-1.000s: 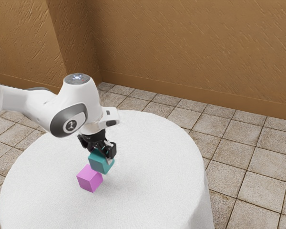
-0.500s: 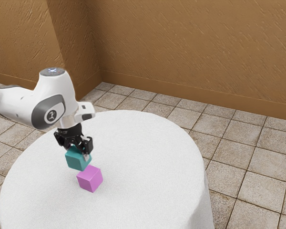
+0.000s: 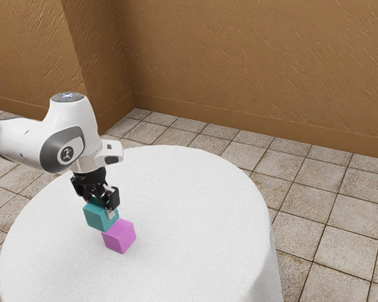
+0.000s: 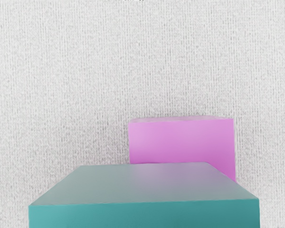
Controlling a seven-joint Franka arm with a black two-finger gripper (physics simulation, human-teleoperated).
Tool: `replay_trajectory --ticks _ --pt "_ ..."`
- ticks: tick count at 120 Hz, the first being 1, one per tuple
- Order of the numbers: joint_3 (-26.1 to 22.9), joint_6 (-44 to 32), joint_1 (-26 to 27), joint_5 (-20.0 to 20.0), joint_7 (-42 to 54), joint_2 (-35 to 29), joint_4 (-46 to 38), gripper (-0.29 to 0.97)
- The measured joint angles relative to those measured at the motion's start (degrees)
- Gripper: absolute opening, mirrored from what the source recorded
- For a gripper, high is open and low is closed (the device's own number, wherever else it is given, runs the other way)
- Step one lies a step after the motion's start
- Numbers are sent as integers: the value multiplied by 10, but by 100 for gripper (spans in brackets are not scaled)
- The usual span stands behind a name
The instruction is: Pick up the blue block with one arm, and put the blue block on the pink block with one arm
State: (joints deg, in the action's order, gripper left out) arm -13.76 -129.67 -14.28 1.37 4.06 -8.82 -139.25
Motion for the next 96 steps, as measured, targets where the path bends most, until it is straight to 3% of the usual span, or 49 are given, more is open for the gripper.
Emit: replay_trajectory --ticks 96 --pt "0 -25 1 38 10 5 0 32"
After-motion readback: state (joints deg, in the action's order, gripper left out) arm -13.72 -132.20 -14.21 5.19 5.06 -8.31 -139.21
